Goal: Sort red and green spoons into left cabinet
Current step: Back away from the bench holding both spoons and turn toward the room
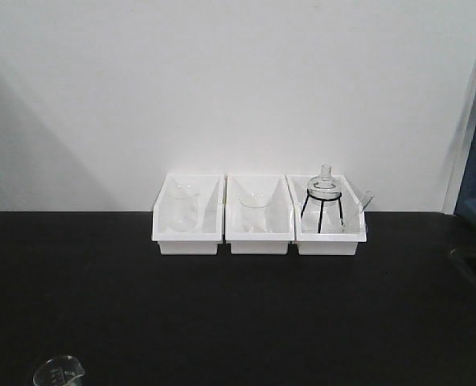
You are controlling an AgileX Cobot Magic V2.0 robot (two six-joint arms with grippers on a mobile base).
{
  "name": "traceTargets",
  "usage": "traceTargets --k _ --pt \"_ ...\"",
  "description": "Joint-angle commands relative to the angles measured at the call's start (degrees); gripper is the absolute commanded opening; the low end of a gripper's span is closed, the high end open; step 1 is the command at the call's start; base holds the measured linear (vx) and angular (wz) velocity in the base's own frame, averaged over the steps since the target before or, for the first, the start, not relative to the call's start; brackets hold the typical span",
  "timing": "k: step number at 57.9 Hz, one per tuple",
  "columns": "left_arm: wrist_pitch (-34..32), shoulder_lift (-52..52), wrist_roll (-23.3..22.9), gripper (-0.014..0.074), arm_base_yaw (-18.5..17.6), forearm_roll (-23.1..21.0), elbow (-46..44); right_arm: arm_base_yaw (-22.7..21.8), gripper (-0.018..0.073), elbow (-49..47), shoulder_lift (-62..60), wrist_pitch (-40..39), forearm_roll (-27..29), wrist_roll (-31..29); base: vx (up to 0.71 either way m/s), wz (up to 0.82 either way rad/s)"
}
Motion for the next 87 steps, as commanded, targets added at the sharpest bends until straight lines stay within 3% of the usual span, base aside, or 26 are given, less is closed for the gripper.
traceTargets --k 1,43,87 --pt "-4.58 0.12 0.03 -0.0006 -0.50 -0.94 -1.50 -0.19 -0.0003 -1.56 0.35 -3.65 0.96 -0.25 -0.08 0.03" --pt "-4.58 0.12 0.03 -0.0006 -0.50 -0.94 -1.50 -0.19 -0.0003 -1.56 0.35 -3.60 0.96 -0.25 -0.18 0.07" --pt "-4.58 0.12 0.03 -0.0006 -0.50 -0.94 -1.50 -0.19 -0.0003 -1.56 0.35 -3.60 0.96 -0.25 -0.18 0.45"
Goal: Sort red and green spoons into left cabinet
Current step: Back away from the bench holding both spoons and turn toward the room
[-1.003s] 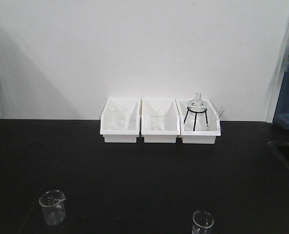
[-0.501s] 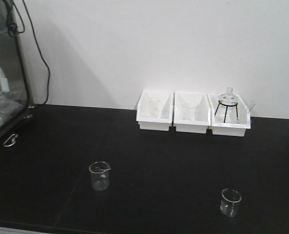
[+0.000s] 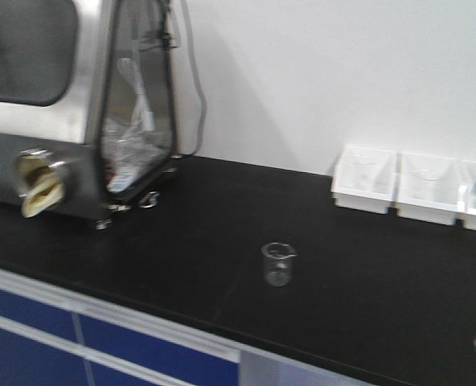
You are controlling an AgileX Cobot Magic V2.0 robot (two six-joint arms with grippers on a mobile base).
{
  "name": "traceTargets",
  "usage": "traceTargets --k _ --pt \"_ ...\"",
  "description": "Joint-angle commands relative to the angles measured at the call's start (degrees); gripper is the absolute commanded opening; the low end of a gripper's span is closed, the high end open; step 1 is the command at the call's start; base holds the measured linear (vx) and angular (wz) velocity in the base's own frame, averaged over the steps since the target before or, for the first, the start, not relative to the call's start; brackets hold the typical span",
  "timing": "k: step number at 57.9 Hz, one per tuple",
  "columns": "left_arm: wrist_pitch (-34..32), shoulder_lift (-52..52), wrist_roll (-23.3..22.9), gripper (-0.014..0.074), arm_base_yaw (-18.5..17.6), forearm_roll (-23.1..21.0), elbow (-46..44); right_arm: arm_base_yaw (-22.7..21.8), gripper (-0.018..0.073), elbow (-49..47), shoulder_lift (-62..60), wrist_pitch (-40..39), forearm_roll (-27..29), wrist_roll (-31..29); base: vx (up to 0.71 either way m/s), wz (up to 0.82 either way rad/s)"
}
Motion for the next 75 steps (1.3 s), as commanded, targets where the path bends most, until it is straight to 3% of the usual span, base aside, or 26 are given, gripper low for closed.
traceTargets --k 1,38,75 --pt "-4.58 0.12 0.03 -0.0006 -0.50 -0.92 -1.50 -0.19 -0.0003 -1.56 0.35 -3.64 0.92 -0.25 -0.13 0.59" --pt "-4.58 0.12 0.03 -0.0006 -0.50 -0.92 -1.50 -0.19 -0.0003 -1.56 0.35 -3.52 0.92 -0.25 -0.08 0.63" --pt "-4.58 0.12 0.03 -0.0006 -0.50 -0.92 -1.50 -0.19 -0.0003 -1.56 0.35 -3.52 0.92 -0.25 0.11 0.53"
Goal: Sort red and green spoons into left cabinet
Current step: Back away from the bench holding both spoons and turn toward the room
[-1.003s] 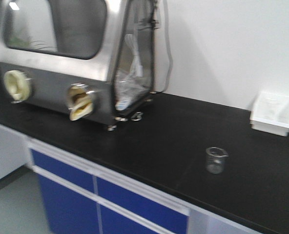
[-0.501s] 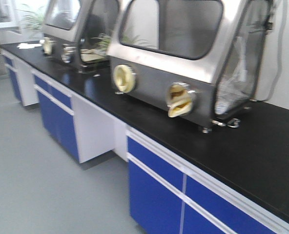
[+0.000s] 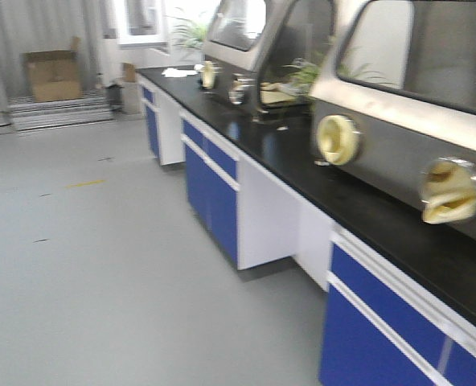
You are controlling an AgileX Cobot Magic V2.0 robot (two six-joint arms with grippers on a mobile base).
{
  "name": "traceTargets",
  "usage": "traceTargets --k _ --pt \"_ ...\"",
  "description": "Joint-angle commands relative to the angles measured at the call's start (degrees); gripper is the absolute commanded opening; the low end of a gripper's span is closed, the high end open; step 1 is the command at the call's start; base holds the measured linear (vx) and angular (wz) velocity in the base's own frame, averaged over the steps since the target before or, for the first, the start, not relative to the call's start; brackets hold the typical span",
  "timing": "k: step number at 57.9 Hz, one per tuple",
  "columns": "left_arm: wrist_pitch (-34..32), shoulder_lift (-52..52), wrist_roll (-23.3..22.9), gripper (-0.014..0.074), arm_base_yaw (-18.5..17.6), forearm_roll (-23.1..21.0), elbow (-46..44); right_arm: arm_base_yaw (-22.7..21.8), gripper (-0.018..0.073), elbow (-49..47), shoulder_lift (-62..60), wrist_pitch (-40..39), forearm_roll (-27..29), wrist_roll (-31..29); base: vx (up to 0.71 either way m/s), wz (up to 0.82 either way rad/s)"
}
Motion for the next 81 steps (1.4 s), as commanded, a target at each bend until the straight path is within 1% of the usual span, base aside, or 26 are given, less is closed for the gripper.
traceTargets --k 1,30,45,60,81 --pt "-4.58 0.12 0.01 -0.0006 -0.50 -0.92 -1.50 -0.19 -0.0003 -1.56 0.35 -3.58 0.92 -0.14 0.17 0.59" --pt "-4.58 0.12 0.01 -0.0006 -0.50 -0.92 -1.50 -0.19 -0.0003 -1.56 0.35 -3.58 0.92 -0.14 0.23 0.65" --pt "-4.58 0.12 0.01 -0.0006 -0.50 -0.92 -1.50 -0.19 -0.0003 -1.56 0.35 -3.58 0.92 -0.14 0.31 0.51" --pt "-4.58 0.12 0.01 -0.0006 -0.50 -0.92 -1.50 -0.19 -0.0003 -1.56 0.35 -3.58 0.92 -0.14 0.39 0.28" --pt "-4.58 0.12 0.01 -0.0006 -0.50 -0.92 -1.50 -0.19 -0.0003 -1.56 0.35 -3.53 0.92 -0.14 0.47 0.07"
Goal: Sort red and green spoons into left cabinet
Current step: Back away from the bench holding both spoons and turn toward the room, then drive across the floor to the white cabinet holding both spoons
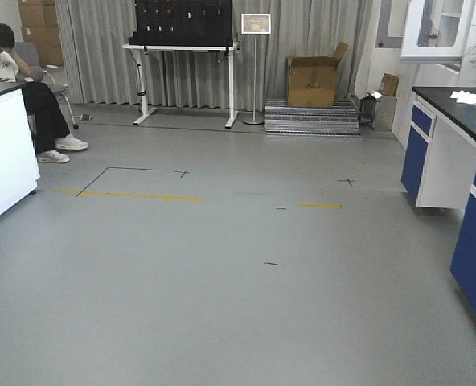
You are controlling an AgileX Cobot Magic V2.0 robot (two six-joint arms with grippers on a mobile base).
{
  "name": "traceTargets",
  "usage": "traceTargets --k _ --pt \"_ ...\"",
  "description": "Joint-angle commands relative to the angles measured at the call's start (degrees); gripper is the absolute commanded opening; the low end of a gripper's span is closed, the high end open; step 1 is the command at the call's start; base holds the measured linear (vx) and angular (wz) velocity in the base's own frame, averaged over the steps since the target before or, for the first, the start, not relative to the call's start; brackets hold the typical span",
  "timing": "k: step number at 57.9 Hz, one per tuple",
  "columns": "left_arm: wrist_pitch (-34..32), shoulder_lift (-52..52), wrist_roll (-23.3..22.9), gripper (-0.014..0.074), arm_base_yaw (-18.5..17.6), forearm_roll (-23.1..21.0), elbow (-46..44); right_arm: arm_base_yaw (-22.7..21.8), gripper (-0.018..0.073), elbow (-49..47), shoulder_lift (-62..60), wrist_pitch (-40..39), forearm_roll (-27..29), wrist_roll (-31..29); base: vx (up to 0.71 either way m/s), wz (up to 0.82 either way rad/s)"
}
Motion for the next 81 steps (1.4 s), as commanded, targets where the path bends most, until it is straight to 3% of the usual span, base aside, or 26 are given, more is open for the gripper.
traceTargets --k 1,81 --pt "-4.58 0.57 0.01 -0.0006 -0.50 -0.92 -1.50 -0.19 -0.0003 -1.56 0.35 -3.53 0.92 -0.10 0.50 0.03" --pt "-4.58 0.57 0.01 -0.0006 -0.50 -0.92 -1.50 -0.19 -0.0003 -1.56 0.35 -3.58 0.92 -0.10 0.57 -0.02"
